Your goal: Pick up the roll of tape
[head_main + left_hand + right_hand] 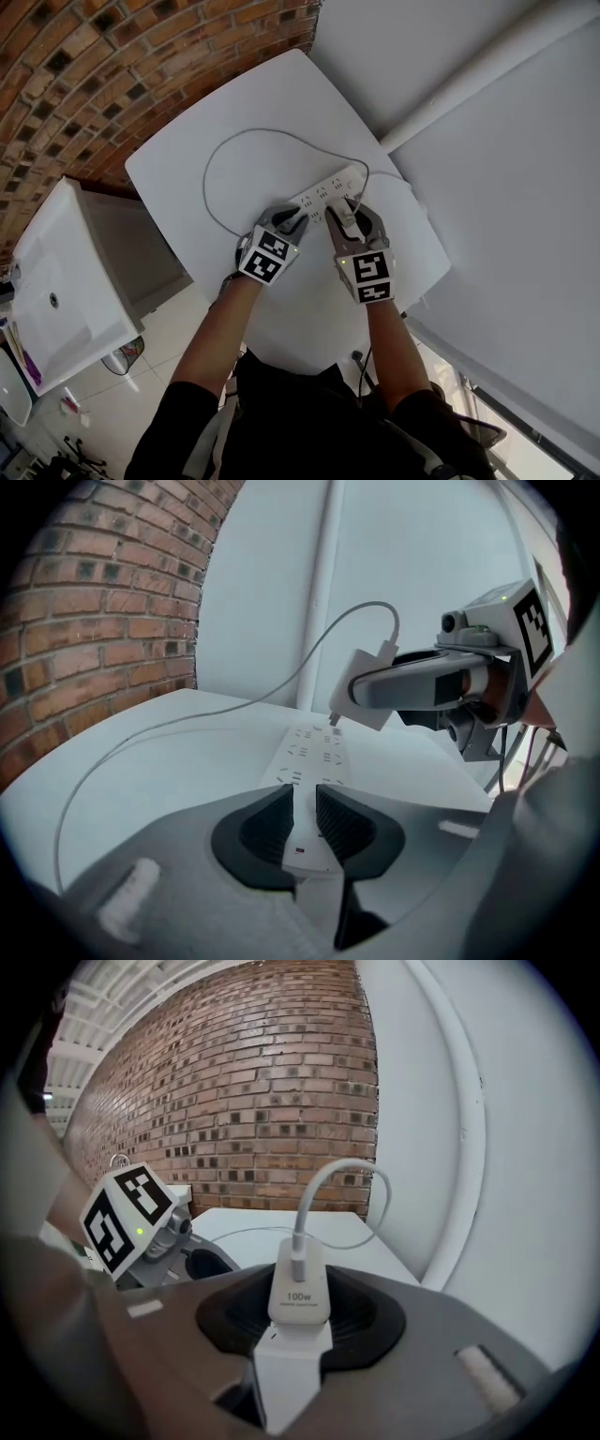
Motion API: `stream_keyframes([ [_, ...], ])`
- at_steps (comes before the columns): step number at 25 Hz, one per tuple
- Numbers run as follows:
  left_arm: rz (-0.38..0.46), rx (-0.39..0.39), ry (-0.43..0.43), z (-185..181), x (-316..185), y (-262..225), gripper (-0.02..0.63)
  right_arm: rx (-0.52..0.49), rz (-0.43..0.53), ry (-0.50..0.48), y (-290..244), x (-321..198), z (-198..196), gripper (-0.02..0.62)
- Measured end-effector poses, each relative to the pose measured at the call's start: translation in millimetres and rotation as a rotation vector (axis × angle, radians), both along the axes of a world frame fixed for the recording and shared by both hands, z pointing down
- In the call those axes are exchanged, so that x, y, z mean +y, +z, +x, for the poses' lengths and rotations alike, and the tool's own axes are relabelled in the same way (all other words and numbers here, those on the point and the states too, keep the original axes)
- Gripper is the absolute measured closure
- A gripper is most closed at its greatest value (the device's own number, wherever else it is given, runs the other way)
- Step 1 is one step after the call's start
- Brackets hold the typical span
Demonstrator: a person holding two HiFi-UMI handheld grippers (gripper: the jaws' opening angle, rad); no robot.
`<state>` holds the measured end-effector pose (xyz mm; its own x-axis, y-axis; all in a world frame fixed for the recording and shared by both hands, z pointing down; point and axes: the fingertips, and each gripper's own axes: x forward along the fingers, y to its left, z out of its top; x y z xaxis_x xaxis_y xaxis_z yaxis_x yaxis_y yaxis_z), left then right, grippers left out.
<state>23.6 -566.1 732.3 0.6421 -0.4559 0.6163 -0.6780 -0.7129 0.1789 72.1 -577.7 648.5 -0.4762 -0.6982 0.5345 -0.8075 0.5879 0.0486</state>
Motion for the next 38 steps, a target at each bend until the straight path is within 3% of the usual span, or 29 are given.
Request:
stream_keyframes([
  [6,0.018,-0.017,0.034,-3.9,3.8,3.1,0.532,-0.112,-0.045,0.1,-10.3,7.3,27.1,0.456],
  [10,0.008,-0.009,0.033,-9.0,14.3,-3.9,0.532,-0.28,-0.138,0.222,-8.1,14.8,60.7,0.454],
  [13,0.022,0.002,0.051,-7.3,26.9,-9.7,0.532,-0.338,-0.203,0.281,4.9,28.4,77.7,0.454],
  [17,0.04,0.0,0.083,-2.6,40.5,-16.8,0.532,-0.345,-0.273,0.297,27.4,50.4,80.1,0.454],
  [24,0.04,0.019,0.1,-3.0,66.7,-26.7,0.532,-0.483,-0.436,0.375,56.7,85.8,71.8,0.454],
  [34,0.009,0.015,0.086,-9.6,90.0,-24.0,0.532,-0.396,-0.5,0.315,82.1,112.4,59.2,0.453],
  [38,0.0,0.014,0.089,-9.1,99.1,-22.4,0.532,-0.407,-0.511,0.288,82.3,118.2,52.4,0.453],
])
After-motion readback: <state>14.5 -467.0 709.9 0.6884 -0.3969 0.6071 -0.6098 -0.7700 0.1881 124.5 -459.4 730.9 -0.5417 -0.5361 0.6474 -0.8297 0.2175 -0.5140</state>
